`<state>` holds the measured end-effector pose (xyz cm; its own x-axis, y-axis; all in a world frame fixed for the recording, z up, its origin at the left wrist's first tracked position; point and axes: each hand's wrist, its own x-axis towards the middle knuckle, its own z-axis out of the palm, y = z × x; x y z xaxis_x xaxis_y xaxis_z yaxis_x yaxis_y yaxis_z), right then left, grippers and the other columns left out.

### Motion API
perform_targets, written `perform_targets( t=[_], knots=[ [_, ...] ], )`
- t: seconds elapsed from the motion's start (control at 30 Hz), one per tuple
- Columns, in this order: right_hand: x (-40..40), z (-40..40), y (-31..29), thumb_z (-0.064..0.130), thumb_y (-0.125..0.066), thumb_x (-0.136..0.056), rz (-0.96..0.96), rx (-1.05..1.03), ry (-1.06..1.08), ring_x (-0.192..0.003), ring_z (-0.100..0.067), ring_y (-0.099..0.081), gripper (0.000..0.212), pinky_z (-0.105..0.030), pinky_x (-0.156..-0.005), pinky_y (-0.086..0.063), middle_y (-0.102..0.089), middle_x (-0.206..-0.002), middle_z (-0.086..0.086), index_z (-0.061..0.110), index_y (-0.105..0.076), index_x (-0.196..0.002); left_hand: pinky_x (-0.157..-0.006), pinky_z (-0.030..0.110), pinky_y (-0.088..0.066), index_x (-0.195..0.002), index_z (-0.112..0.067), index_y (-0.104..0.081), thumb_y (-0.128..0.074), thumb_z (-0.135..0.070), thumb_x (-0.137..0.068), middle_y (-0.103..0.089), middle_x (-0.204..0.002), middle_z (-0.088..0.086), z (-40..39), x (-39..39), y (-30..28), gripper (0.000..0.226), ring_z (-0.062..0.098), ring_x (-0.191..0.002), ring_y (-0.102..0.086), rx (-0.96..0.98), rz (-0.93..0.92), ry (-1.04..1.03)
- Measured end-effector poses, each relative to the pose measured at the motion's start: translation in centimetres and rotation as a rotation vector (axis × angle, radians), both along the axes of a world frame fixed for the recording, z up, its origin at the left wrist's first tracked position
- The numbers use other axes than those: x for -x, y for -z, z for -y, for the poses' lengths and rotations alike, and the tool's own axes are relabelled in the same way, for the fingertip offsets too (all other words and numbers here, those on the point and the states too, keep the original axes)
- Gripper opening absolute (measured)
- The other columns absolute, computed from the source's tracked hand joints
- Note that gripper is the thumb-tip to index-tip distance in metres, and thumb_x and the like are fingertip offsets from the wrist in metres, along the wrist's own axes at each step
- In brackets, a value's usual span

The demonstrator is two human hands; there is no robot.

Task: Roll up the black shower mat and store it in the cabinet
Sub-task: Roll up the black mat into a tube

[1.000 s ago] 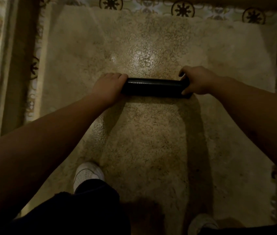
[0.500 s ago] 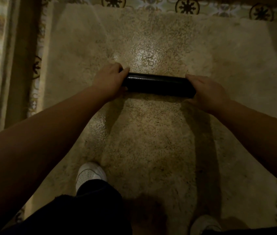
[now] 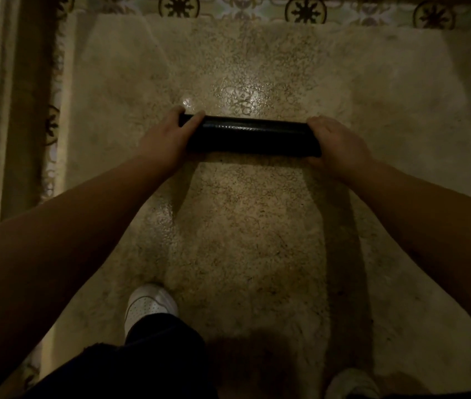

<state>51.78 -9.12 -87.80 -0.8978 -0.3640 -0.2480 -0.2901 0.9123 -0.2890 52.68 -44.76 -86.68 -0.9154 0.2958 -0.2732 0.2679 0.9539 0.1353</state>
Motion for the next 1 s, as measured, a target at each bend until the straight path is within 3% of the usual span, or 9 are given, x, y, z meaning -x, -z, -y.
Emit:
perform_targets(
  t=[0.17,0.33,0.53,0.67,0.73,0.83,0.9,1.0],
  knots=[
    [1.4,0.7,0.2,0.028,-0.074,-0.077,0.035,0.001,0.016,-0.121,-0.036,-0.048,0.073,-0.043,-0.099,-0.042,-0.051,-0.133,-0.02,0.004,-0.042,-0.137,-0.088,0.052,-0.051,-0.152,-0.027,-0.019,-0.063,-0.019,-0.09,-0.031,-0.15,0.021,-0.1,1.2,-0.5,0.077,0.042,-0.123,-0.047,0.051,0.044,-0.01],
    [2.9,1.3,0.1,0.033,-0.076,-0.073,0.074,0.01,0.01,-0.096,-0.033,-0.057,0.047,-0.033,-0.075,-0.043,-0.06,-0.104,-0.017,0.008,-0.057,-0.108,-0.083,0.052,-0.052,-0.15,-0.025,-0.022,-0.067,-0.025,-0.086,-0.041,-0.139,0.022,-0.2,2.2,-0.5,0.079,0.042,-0.115,-0.05,0.078,0.069,0.002],
    [4.1,1.7,-0.8,0.025,-0.076,-0.07,0.167,-0.029,0.024,-0.089,-0.035,-0.058,0.036,-0.029,-0.069,-0.037,-0.059,-0.094,-0.018,0.008,-0.063,-0.099,-0.078,0.042,-0.049,-0.144,-0.021,-0.033,-0.073,-0.041,-0.077,-0.051,-0.125,0.02,0.6,2.9,0.0,0.081,0.038,-0.107,-0.054,-0.013,0.116,0.004],
    [4.0,0.9,-1.6,0.027,-0.081,-0.067,0.234,-0.008,-0.004,-0.097,-0.033,-0.055,0.054,-0.03,-0.078,-0.04,-0.056,-0.103,-0.017,0.011,-0.064,-0.116,-0.073,0.027,-0.044,-0.124,-0.022,-0.051,-0.082,-0.032,-0.065,-0.06,-0.113,0.005,2.4,2.2,0.0,0.068,0.022,-0.097,-0.058,-0.262,0.271,-0.122],
    [3.2,0.4,-1.5,0.027,-0.083,-0.067,0.323,0.051,0.044,-0.095,-0.026,-0.055,0.059,-0.029,-0.078,-0.04,-0.057,-0.106,-0.01,0.018,-0.062,-0.121,-0.068,0.017,-0.04,-0.124,-0.028,-0.051,-0.082,-0.028,-0.064,-0.059,-0.111,-0.003,3.7,1.4,-0.2,0.068,0.012,-0.093,-0.057,-0.379,0.368,-0.22],
    [2.2,-0.8,-1.5,0.016,-0.085,-0.068,0.563,0.368,0.323,-0.091,-0.017,-0.059,0.062,-0.027,-0.071,-0.049,-0.058,-0.108,-0.001,0.028,-0.056,-0.122,-0.068,0.012,-0.046,-0.125,-0.032,-0.053,-0.082,-0.023,-0.071,-0.059,-0.113,-0.004,5.1,-0.1,-0.4,0.062,0.006,-0.093,-0.06,-0.589,0.506,-0.377],
    [1.6,-1.1,-1.7,0.008,-0.08,-0.073,0.692,0.617,0.5,-0.092,-0.024,-0.063,0.05,-0.03,-0.064,-0.058,-0.059,-0.108,-0.008,0.029,-0.057,-0.113,-0.069,0.015,-0.052,-0.124,-0.028,-0.056,-0.075,-0.017,-0.08,-0.06,-0.113,0.001,5.5,-1.5,-0.5,0.05,0.011,-0.095,-0.063,-0.844,0.597,-0.555],
    [1.0,0.0,-1.7,0.01,-0.069,-0.084,0.726,0.861,0.648,-0.098,-0.031,-0.061,0.032,-0.033,-0.058,-0.055,-0.055,-0.112,-0.008,0.035,-0.063,-0.103,-0.069,0.024,-0.052,-0.119,-0.023,-0.056,-0.059,-0.01,-0.092,-0.057,-0.109,0.003,5.2,-3.2,-0.6,0.03,0.018,-0.093,-0.061,-1.147,0.647,-0.768]
  ],
)
